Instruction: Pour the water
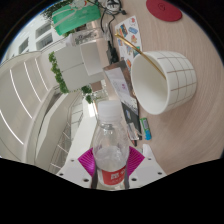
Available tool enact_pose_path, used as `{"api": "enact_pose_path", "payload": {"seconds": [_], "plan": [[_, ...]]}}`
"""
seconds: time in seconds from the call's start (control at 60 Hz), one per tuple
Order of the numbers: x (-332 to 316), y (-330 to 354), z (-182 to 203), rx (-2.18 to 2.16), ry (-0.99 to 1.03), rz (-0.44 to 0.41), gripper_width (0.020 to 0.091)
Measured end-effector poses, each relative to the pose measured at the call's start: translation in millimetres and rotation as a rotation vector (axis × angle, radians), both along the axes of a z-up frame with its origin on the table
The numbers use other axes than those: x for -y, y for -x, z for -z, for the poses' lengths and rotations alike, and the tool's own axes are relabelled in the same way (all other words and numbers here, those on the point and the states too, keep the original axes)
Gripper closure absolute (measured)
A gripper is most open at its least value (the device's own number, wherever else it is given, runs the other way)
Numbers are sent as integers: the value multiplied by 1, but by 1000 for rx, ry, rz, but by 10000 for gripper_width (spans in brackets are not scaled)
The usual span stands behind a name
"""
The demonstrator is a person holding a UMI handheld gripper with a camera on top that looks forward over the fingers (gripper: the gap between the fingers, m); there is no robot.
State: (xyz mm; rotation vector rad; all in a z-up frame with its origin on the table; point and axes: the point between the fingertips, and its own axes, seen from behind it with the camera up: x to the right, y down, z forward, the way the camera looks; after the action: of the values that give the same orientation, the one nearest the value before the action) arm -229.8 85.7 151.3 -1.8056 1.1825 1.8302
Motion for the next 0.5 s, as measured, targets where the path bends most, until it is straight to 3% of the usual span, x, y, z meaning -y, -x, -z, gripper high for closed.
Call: {"api": "enact_pose_path", "payload": {"seconds": [0.1, 0.283, 0.5], "plan": [[-10, -9, -32, -278, 64, 55, 739], [-10, -30, -41, -463, 135, 126, 741], [-22, -24, -48, -501, 140, 127, 740]]}}
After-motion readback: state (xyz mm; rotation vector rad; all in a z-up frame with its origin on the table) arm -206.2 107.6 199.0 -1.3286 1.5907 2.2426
